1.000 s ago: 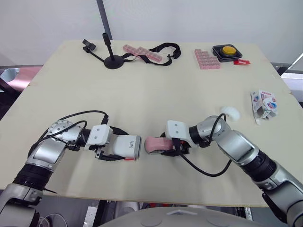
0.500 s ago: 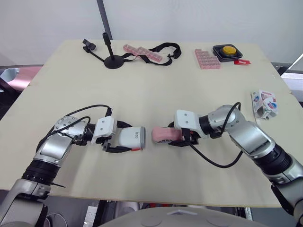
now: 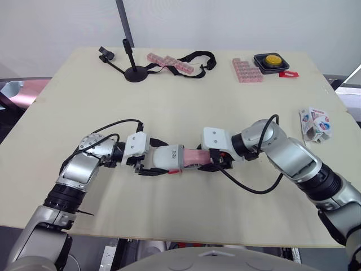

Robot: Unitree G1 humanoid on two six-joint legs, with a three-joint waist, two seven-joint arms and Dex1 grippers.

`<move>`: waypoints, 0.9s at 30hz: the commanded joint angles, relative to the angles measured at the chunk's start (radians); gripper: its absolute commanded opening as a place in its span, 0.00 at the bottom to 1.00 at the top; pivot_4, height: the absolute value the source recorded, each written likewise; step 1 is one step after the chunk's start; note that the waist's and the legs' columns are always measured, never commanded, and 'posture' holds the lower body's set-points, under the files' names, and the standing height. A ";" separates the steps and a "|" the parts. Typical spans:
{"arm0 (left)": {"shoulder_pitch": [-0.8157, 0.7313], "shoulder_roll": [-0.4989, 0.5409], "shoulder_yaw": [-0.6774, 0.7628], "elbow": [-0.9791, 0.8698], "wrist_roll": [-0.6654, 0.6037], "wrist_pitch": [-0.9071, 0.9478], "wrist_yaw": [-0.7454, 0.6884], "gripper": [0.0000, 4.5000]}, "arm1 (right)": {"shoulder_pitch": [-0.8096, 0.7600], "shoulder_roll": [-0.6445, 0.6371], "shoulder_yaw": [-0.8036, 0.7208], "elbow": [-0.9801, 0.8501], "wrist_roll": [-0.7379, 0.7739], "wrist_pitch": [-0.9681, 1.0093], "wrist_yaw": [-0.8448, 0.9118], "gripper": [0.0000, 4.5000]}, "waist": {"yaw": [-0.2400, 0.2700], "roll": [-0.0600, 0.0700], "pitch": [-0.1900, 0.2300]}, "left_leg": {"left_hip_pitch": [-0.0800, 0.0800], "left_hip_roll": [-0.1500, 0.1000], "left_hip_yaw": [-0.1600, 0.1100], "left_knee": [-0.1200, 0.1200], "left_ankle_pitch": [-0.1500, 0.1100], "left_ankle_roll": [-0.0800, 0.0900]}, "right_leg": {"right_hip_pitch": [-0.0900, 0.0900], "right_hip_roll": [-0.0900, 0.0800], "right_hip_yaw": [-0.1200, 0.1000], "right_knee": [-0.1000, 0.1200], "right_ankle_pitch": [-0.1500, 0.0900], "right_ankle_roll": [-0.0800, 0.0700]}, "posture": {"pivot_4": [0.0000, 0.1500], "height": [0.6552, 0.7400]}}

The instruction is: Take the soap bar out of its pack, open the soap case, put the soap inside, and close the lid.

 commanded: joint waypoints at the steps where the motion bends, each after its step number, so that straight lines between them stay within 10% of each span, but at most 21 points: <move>1: -0.015 -0.005 0.004 0.001 0.003 -0.015 0.010 0.77 | -0.035 0.013 0.012 -0.019 -0.004 0.001 -0.002 0.57 | -0.001 0.000 0.000 | 0.000 0.000 0.000 0.000 0.000 0.000 | 0.000 0.000 0.000 0.000 0.000 0.000 | 1.00 1.00; 14: -0.003 -0.041 -0.030 -0.013 0.029 -0.028 0.041 0.77 | -0.044 0.031 0.025 -0.030 0.002 0.040 -0.018 0.57 | 0.000 0.000 0.000 | 0.000 0.000 0.000 0.000 0.000 0.000 | 0.000 0.000 0.000 0.000 0.000 0.000 | 1.00 1.00; 15: -0.003 -0.042 -0.031 -0.013 0.030 -0.028 0.043 0.77 | -0.041 0.032 0.021 -0.036 0.007 0.045 -0.019 0.79 | 0.000 0.000 0.000 | 0.000 0.000 0.000 0.000 0.000 0.000 | 0.000 0.000 0.000 0.000 0.000 0.000 | 1.00 1.00; 18: -0.010 -0.045 -0.031 -0.004 0.031 -0.032 0.047 0.77 | -0.036 0.030 0.012 -0.046 0.016 0.052 -0.022 1.00 | 0.000 0.000 0.000 | 0.000 0.000 0.000 0.000 0.000 0.000 | 0.000 0.000 0.000 0.000 0.000 0.000 | 1.00 1.00; 27: -0.030 -0.049 -0.032 0.018 0.036 -0.042 0.052 0.77 | -0.034 -0.003 -0.023 -0.057 0.037 0.051 -0.031 1.00 | 0.001 0.000 0.000 | 0.000 0.000 0.000 0.000 0.000 0.000 | 0.000 0.000 0.000 0.000 0.000 0.000 | 1.00 1.00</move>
